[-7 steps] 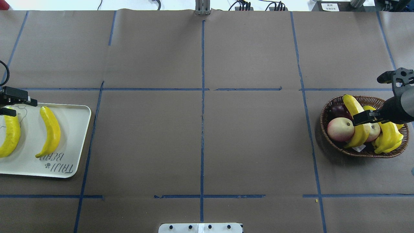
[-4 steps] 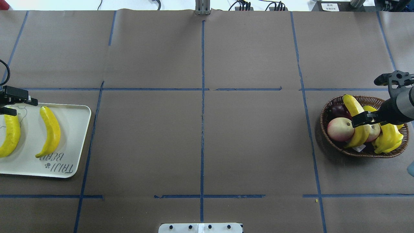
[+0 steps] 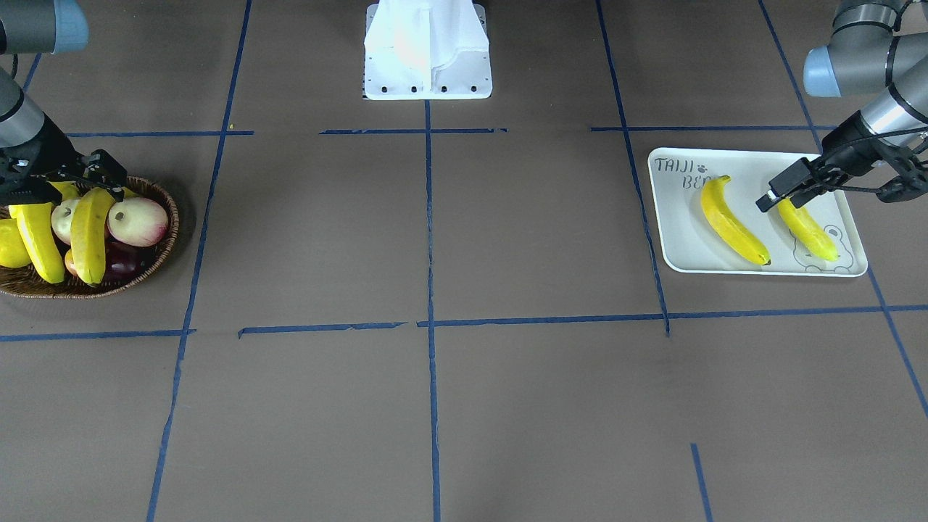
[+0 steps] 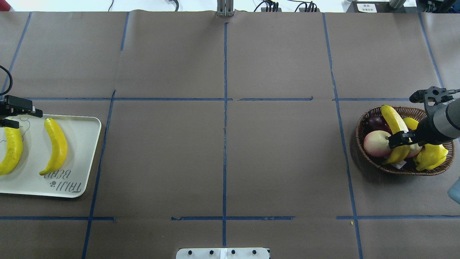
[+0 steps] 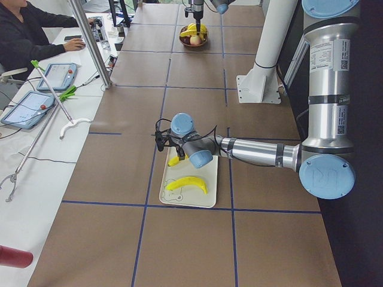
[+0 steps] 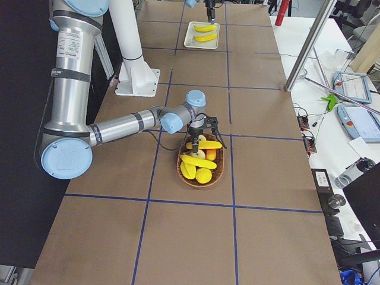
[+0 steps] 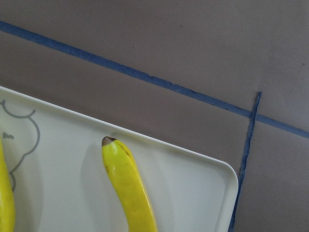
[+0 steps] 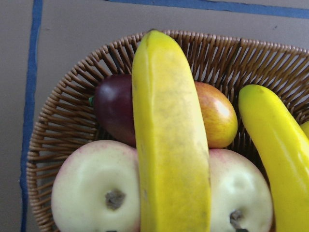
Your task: Transfer all bananas from basket to plate
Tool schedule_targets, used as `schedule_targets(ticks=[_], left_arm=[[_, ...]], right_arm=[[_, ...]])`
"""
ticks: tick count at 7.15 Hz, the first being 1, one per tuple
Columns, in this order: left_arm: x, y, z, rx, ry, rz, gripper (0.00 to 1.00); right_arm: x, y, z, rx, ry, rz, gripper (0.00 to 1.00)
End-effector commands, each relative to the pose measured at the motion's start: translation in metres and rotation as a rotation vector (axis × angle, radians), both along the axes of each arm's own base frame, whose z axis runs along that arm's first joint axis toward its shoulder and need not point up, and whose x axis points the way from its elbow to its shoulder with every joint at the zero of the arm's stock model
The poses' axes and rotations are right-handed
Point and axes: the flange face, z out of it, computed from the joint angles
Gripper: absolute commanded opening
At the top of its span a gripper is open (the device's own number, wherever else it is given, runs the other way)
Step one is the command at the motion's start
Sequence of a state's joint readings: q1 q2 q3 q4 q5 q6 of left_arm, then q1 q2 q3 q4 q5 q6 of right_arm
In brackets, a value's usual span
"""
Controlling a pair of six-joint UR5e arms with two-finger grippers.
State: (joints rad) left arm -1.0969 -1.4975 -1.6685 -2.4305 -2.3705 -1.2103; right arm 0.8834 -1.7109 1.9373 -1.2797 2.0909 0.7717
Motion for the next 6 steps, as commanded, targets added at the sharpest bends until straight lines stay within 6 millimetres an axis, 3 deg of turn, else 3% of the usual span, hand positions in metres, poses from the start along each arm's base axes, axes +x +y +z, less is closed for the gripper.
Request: schedule_targets(ticks=[1,2,4,5,6], left_arm=[[0.001,-0.001,0.0,0.002,0.0,0.0,1.0],[0.0,-0.001,0.0,0.003,-0.001,-0.001,1.0],[0.002,-0.004,0.007,-0.005,-0.005,-0.001,1.0],[0.003,-0.007,0.005,-0.001,-0.004,-0.002,1.0],[0.003,-0.007,0.004,0.0,-0.002,-0.001,1.0]], right_arm=[[0.001,0.0,0.002,0.0,0.004,0.005,0.11],[0.002,-0.001,-0.002,0.007,0.001,0.007,0.03],[0.016,-0.002,-0.024,0.035,-0.026,0.033,0.0],[0.043,-0.001,-0.045,0.063,-0.049,0.079,0.0],[0.065,0.007,-0.084,0.12,-0.095,0.111,0.0]])
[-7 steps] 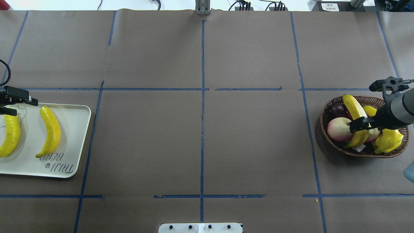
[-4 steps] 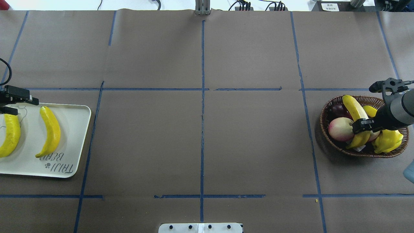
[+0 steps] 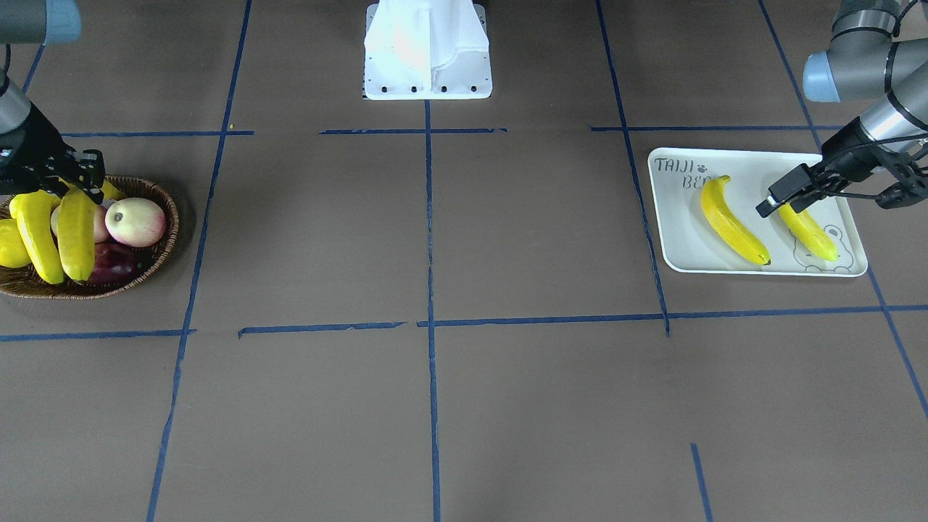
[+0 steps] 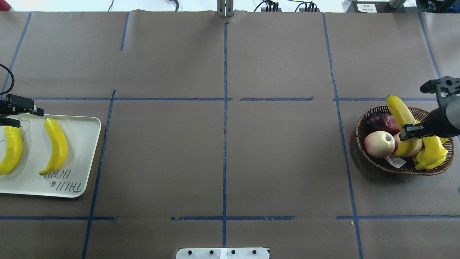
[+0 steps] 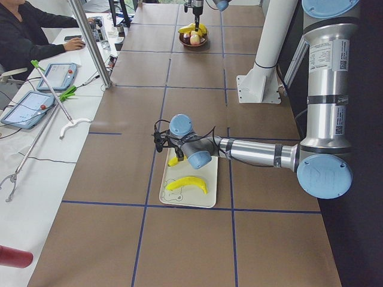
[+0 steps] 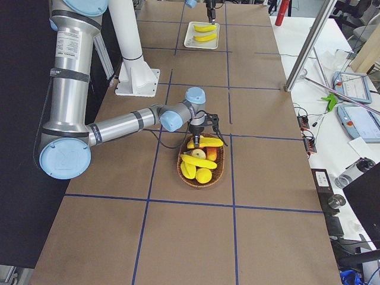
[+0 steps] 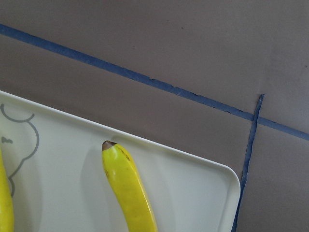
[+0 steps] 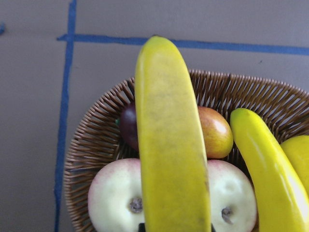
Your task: Transfer all bananas from basket to plate
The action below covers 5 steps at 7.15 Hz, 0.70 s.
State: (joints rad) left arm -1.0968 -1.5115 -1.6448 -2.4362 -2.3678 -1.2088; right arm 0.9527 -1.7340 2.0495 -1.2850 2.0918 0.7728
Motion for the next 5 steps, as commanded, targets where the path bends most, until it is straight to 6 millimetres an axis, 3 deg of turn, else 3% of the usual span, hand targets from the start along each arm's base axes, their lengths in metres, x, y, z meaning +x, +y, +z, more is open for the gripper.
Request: schedule_targets(ticks=[1,2,3,5], left_arm=[[0.0,-0.001,-0.001,0.003,0.002,-0.001,1.0],[0.001,-0.003,-0.004,0.01,0.005,-0.001,1.0],[0.003,-0.008,-0.012,0.019,0.014,-0.004,1.0],[0.018,-0.031,-0.048,0.024,0.061,-0.021,1.0]], right_arm=[[0.037,0.015,-0.068,0.102,-0.079,0.054,0.0],[0.027,0.006,-0.088,0.132,-0.106,0.057,0.0],[0.001,-0.012,-0.121,0.132,-0.173,0.078,0.0],[-0.13,-0.02,-0.231,-0.02,-0.378,0.171,0.01]])
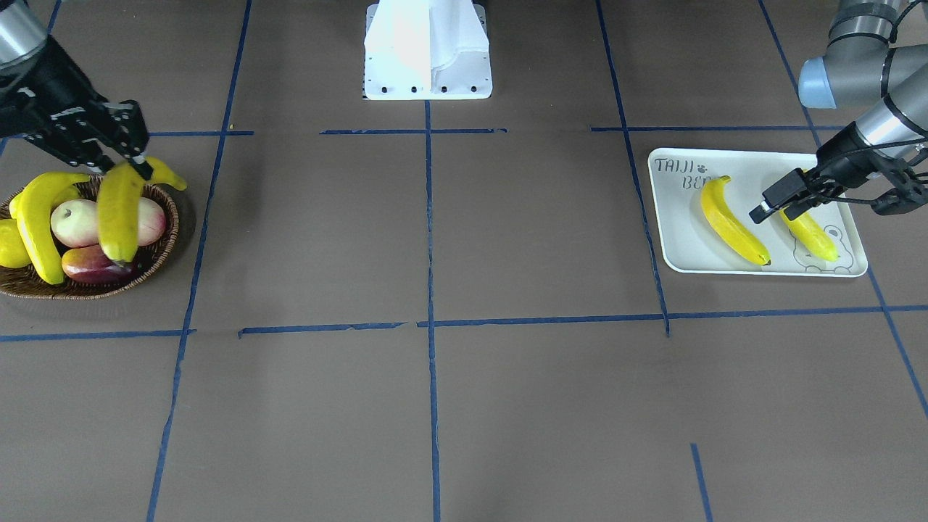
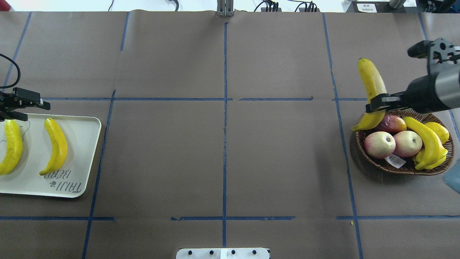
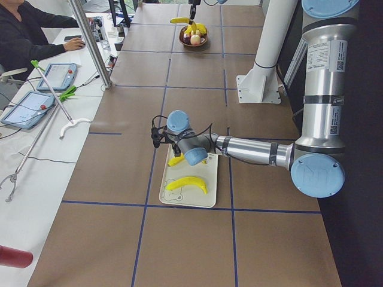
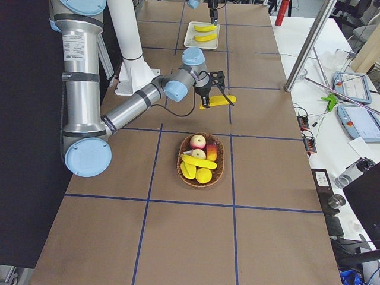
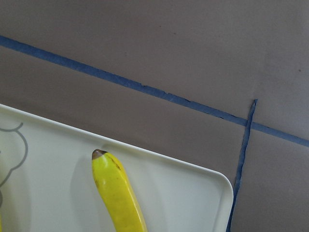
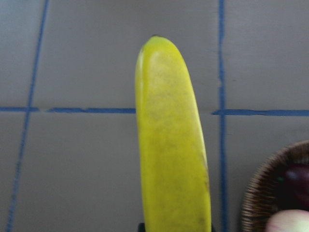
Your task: Transfer all bananas from basket to plate
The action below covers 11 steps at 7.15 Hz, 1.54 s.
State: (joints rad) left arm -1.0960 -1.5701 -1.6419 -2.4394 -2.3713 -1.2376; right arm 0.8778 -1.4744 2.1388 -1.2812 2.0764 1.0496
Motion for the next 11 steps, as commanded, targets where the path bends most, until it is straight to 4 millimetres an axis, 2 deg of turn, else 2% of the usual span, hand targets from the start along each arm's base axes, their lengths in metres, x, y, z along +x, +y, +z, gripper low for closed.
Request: schedule_targets(ticks=[1,2,3,5,6,7,8,9,11], left_arm=[[0.015,-0.023,-0.043,0.004,0.056,-0.023,1.0],[0.023,-0.033,-0.074,0.01,0.104,-0.04,1.0],[0.049,-0.03,-0.101,-0.01,0.18,-0.034,1.0],[0.121,-0.013,-0.182,-0.049,0.385,-0.045,0.99],[0.165,0.001,-0.234,-0.074,0.462,-0.034,0.99],[0.203,0.013,-0.275,-0.108,0.527,-0.04,0.99],[0.224,0.022,-0.298,-0.117,0.563,-0.058,0.98],[0.232,0.021,-0.315,-0.133,0.587,-0.073,0.98],[0.253,0.033,-0.347,-0.131,0.627,-0.055,0.97]], right_arm=[[-0.135,0.027,-0.115,-0.118,-0.196,0.091,0.0],[-0.17,0.055,-0.143,-0.107,-0.237,0.097,0.01],[-0.186,0.074,-0.154,-0.107,-0.257,0.065,0.01],[-0.202,0.094,-0.18,-0.074,-0.296,0.05,0.01],[-0.207,0.1,-0.184,-0.065,-0.299,0.044,0.01],[-0.209,0.102,-0.184,-0.064,-0.298,0.038,0.01],[-0.211,0.104,-0.184,-0.065,-0.298,0.034,0.01],[-0.213,0.107,-0.184,-0.064,-0.297,0.026,0.01],[-0.22,0.113,-0.19,-0.053,-0.304,0.029,0.0]])
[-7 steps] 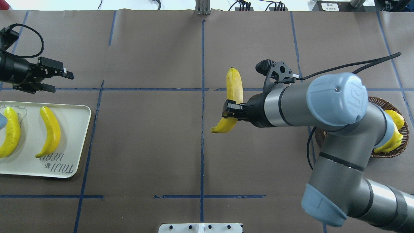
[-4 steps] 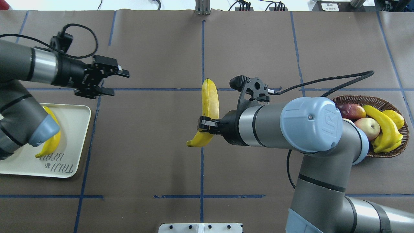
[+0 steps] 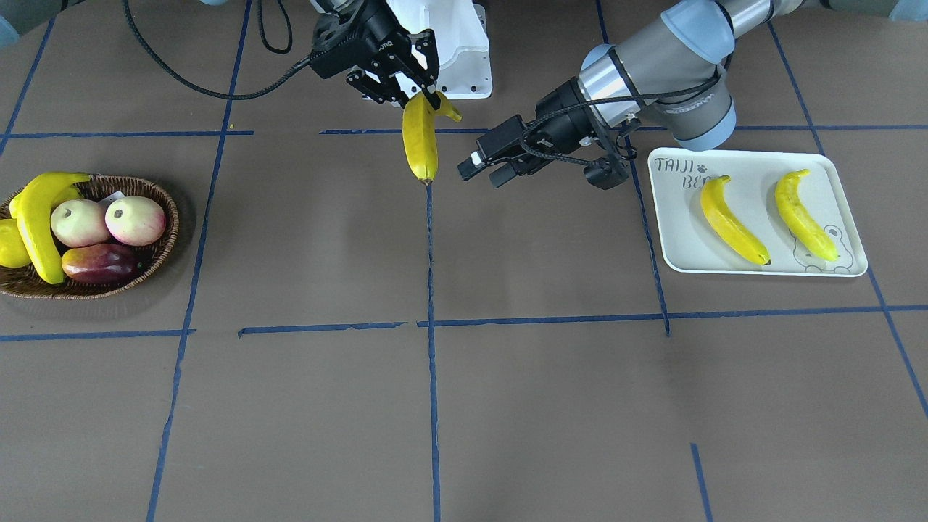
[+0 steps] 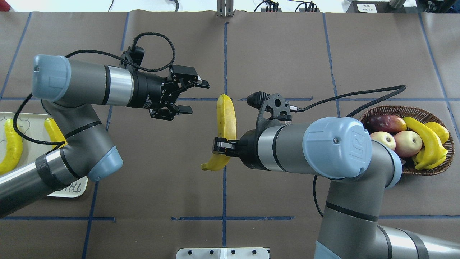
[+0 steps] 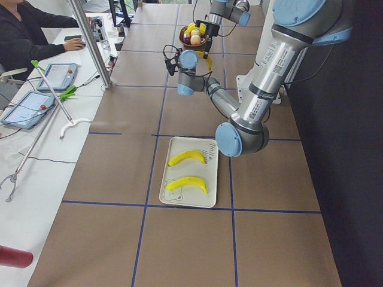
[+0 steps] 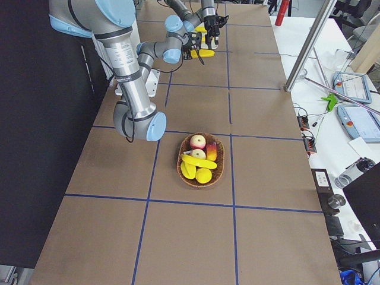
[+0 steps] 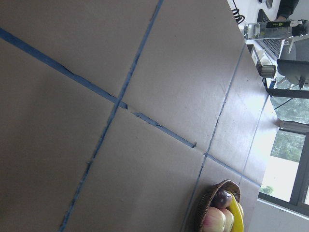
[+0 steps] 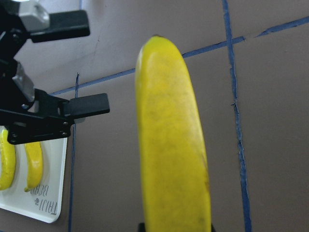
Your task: Transfer all bananas from basket to plate
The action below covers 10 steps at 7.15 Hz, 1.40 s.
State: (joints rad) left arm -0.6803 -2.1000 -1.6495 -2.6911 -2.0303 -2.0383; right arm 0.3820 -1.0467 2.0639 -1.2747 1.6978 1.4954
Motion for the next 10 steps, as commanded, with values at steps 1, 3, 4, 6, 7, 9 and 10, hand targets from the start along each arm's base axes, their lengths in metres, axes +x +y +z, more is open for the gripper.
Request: schedule_targets(ticks=[1,3,4,6,7,9,10], left_arm=[[0.023,0.018,-0.026,0.006,0.036,0.027,0.96],[0.037,0.033,-0.024,0.014,0.035,0.056,0.91],[0.035,0.034,-0.026,0.024,0.042,0.057,0.36],[0.034,0.036,-0.023,0.064,0.03,0.053,0.0],[0.033,0.035,-0.023,0.062,0.029,0.052,0.0],[0.03,0.031,-0.021,0.059,0.025,0.044,0.0],[0.027,0.028,-0.02,0.058,0.022,0.04,0.0]], right_arm=[[-0.005,0.005,-0.003,0.007,-0.002,0.003,0.0],[-0.004,0.005,-0.004,0.01,-0.004,0.003,0.0],[-0.004,0.005,-0.004,0.01,-0.004,0.003,0.0],[-0.003,0.005,-0.004,0.009,-0.005,0.001,0.01],[-0.004,0.006,-0.004,0.004,-0.006,0.001,0.24],[-0.003,0.009,-0.006,-0.007,-0.015,0.0,1.0],[0.0,0.01,-0.009,-0.002,-0.023,0.0,1.0]])
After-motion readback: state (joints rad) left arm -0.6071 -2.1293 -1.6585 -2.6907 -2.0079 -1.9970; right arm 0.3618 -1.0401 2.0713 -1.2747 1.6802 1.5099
